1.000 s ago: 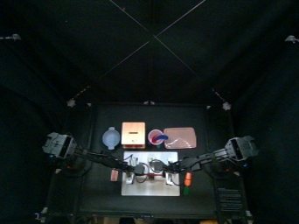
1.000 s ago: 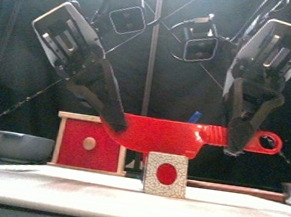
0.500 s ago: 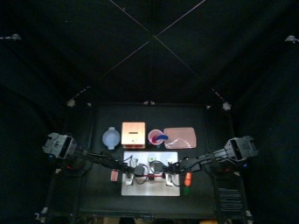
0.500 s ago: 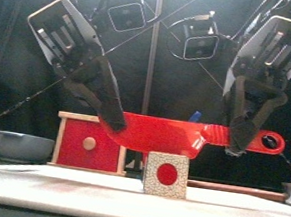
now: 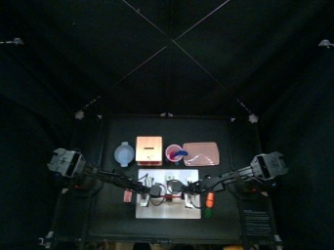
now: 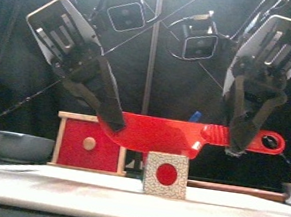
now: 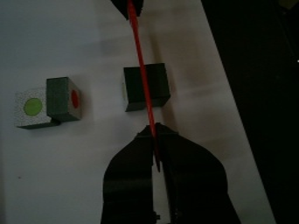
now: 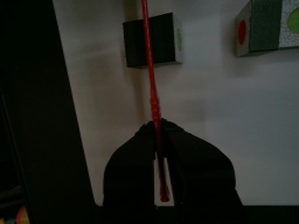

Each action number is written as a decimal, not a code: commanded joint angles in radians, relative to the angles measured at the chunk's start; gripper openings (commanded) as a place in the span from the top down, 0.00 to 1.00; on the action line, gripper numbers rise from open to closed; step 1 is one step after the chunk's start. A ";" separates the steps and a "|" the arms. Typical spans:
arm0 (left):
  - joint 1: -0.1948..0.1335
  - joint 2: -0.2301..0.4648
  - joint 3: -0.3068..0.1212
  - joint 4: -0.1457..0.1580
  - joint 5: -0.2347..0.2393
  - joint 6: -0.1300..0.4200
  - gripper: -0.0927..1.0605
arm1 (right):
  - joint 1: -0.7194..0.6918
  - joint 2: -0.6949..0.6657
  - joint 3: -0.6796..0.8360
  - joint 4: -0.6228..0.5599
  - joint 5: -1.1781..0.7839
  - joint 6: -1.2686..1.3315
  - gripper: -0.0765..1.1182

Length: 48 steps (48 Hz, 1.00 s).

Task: Cut the sushi into 4 pieces with the knife
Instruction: Cut the sushi into 4 pieces

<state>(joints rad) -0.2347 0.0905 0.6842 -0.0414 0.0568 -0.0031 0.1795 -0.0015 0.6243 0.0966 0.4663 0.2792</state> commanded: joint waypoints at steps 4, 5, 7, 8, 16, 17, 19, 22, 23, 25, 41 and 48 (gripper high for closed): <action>-0.009 0.017 0.000 0.002 0.006 0.006 0.62 | -0.005 0.003 -0.006 -0.008 -0.002 0.002 0.67; -0.009 0.020 -0.002 0.002 0.006 0.006 0.62 | -0.003 0.003 -0.006 -0.008 -0.002 0.002 0.67; -0.009 0.020 -0.002 0.003 0.006 0.008 0.62 | -0.005 0.003 -0.006 -0.009 -0.002 0.002 0.67; -0.009 0.020 -0.002 0.005 0.006 0.008 0.62 | -0.005 0.003 -0.008 -0.009 -0.002 0.002 0.67; -0.002 0.026 -0.002 0.005 0.005 0.009 0.62 | -0.008 0.011 -0.005 -0.012 -0.003 0.002 0.67; -0.002 0.029 -0.002 0.005 0.005 0.008 0.62 | -0.008 0.012 -0.005 -0.012 -0.003 0.002 0.67; -0.002 0.032 0.000 0.006 0.005 0.008 0.62 | -0.008 0.015 -0.005 -0.012 -0.005 0.000 0.67; -0.002 0.035 0.002 0.005 0.005 0.008 0.62 | -0.008 0.023 -0.005 -0.011 -0.005 0.002 0.67; -0.002 0.038 0.003 0.006 0.005 0.008 0.62 | -0.008 0.028 -0.005 -0.011 -0.005 0.000 0.67; -0.002 0.048 0.003 0.005 0.005 0.008 0.62 | -0.005 0.032 -0.003 -0.009 -0.005 0.000 0.67; -0.002 0.124 0.006 0.003 -0.002 0.006 0.62 | 0.006 0.098 0.020 0.017 -0.038 0.002 0.67; -0.002 0.129 0.009 0.003 -0.005 0.005 0.62 | 0.006 0.100 0.020 0.015 -0.038 0.002 0.67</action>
<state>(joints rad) -0.2286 0.1994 0.6796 -0.0399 0.0445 0.0000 0.1841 0.0966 0.6351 0.1104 0.4234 0.2777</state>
